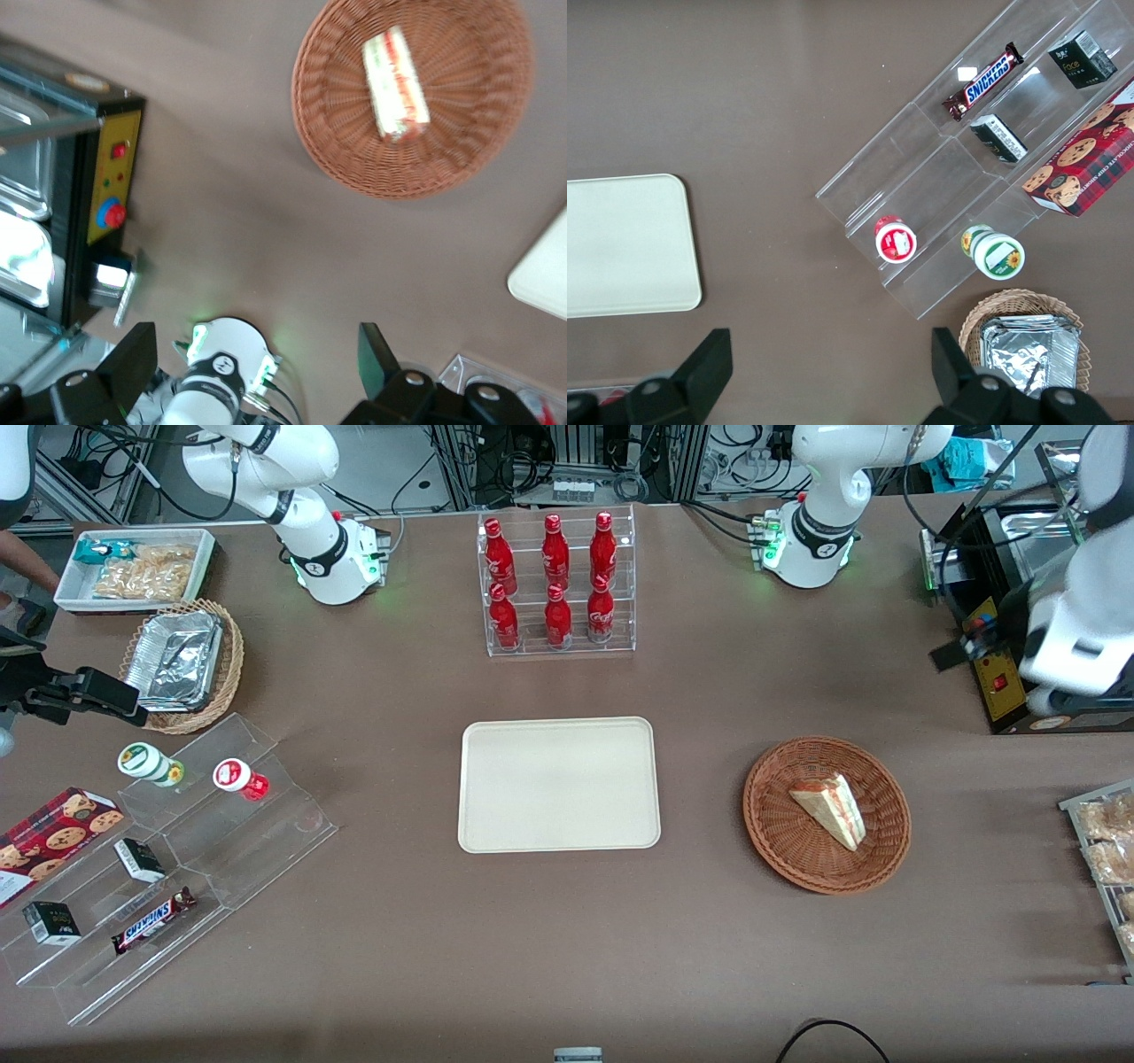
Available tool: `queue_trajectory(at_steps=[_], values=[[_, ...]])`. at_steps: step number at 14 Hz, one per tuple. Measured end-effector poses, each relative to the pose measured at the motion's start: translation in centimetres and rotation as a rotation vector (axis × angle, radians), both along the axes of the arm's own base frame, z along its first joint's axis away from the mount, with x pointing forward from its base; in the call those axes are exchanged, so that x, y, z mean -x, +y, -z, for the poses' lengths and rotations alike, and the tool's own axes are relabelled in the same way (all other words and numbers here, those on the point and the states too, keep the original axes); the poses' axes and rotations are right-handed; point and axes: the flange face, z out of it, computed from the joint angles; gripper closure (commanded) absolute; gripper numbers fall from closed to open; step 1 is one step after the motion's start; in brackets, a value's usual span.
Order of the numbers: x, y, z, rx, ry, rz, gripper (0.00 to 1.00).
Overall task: Place sandwich from basket to tray
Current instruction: 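Move the left gripper over the sandwich in the wicker basket, then lower the left gripper and close it on the wrapped sandwich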
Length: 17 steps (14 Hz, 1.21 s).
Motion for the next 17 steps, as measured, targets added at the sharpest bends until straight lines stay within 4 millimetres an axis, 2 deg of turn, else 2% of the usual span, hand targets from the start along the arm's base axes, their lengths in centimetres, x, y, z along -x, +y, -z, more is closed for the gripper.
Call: queue_trajectory(at_steps=[2,4,7,11,14,17], values=[[-2.0,-0.3,6.5,-0.017,0.022,-0.05,0.0],[-3.1,-0.6,12.6,-0.03,0.002,-0.101,0.0],[-3.7,-1.2,19.3,-0.043,-0.047,-0.176,0.0],[-5.3,-3.7,25.2,-0.034,-0.105,-0.215,0.0],[-6.1,-3.9,27.7,-0.017,-0.143,-0.221,0.0],[-6.0,-3.9,30.2,-0.001,-0.173,-0.221,0.0]])
